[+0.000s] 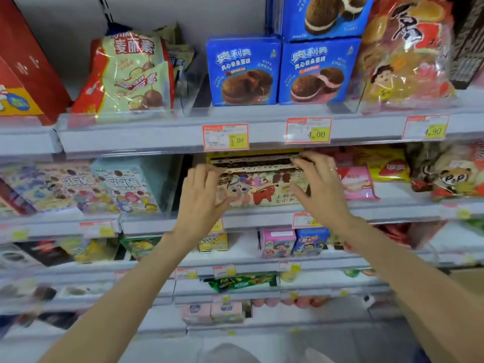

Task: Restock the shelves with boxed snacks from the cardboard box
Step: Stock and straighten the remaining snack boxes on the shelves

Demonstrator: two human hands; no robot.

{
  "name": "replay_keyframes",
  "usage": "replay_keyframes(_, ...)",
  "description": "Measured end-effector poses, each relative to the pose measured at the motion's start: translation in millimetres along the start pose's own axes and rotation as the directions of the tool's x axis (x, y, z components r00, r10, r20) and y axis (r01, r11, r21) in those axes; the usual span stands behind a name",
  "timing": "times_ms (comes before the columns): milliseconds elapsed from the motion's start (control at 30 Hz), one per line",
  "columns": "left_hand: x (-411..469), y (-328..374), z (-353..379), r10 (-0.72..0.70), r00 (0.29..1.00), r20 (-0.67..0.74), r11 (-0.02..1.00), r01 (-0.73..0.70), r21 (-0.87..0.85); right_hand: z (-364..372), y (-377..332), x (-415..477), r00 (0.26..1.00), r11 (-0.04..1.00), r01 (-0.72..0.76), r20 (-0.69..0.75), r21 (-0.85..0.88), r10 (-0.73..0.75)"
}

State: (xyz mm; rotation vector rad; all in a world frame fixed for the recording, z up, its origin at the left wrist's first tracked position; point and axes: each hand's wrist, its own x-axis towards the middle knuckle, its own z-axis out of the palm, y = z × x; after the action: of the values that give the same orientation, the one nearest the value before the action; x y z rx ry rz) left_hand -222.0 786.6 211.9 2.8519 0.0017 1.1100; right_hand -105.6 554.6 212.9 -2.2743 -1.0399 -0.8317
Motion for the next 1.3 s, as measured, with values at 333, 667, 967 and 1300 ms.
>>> replay_keyframes(333,-1,-17,17,-0.169,0.985,0.037,0.984,0.171,-0.054,6,12,0,0.987,0.987,-0.137,0.069,-0.082,0.143)
replay_keyframes(667,-1,-25,4,-0.178,0.973,0.144,0.941,0.211,-0.266,-10,10,4,0.871,0.854,-0.451,0.335,0.261,0.358)
replay_keyframes(967,-26,21,-23,0.105,0.994,-0.026,0.985,-0.1,0.142,-55,-9,-20,0.979,0.877,-0.191,0.145,0.44,0.14)
replay_keyframes(1300,-49,96,-42,-0.491,0.766,0.414,0.534,0.641,-0.552,-79,-18,-40,0.942,0.622,-0.316,0.158,0.716,0.297)
